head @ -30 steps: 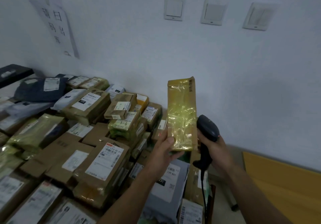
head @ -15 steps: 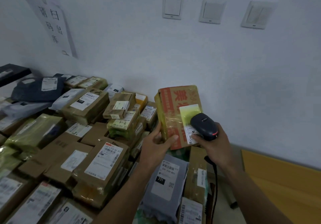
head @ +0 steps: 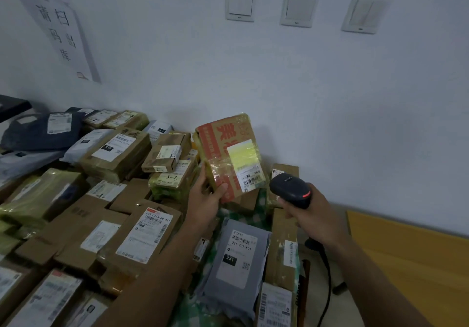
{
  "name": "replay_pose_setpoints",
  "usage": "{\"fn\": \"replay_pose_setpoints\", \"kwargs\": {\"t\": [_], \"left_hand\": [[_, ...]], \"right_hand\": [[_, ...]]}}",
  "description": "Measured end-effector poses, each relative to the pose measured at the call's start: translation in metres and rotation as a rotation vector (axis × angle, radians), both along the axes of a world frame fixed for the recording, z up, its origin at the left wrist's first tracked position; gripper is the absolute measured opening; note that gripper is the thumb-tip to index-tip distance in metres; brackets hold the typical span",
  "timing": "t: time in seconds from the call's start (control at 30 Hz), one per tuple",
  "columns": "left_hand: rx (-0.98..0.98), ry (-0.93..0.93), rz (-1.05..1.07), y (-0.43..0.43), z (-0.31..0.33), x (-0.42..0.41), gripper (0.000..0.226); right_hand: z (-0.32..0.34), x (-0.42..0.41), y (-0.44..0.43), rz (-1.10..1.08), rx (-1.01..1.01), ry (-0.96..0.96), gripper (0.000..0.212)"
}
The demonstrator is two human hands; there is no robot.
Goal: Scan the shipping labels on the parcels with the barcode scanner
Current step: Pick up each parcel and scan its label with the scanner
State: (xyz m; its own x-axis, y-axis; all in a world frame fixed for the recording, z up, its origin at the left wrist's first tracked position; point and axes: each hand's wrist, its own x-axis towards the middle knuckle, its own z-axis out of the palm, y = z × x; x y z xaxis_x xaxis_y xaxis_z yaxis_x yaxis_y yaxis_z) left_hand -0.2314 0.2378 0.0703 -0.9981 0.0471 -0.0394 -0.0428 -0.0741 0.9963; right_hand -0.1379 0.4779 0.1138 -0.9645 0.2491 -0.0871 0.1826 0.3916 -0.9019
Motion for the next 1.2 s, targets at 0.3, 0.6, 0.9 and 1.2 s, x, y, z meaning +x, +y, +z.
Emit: {"fn": "replay_pose_setpoints", "kwargs": {"t": [0.3, 0.6, 0.9, 1.2], "left_hand": [[-0.063, -0.014, 0.05, -0.001, -0.015, -0.013, 0.092], [-0.073, 0.037, 0.07, 0.002, -0.013, -0.007, 0.084], [-0.106, 0.026, 0.072, 0.0, -0.022, -0.016, 0.089], [-0.089, -0.052, -0.05, 0.005, -0.016, -0.03, 0.08]], "right_hand": [[-0.001, -0.001, -0.005, 0.099, 0.026, -0.102, 0.027], [0.002, 0.0, -0.011, 0.159, 0.002, -0.142, 0.044], [-0.004, -0.005, -0.008, 0.174, 0.022, -0.147, 0.046], [-0.014, -0.018, 0.021, -0.006, 0.023, -0.111, 0.043]]}}
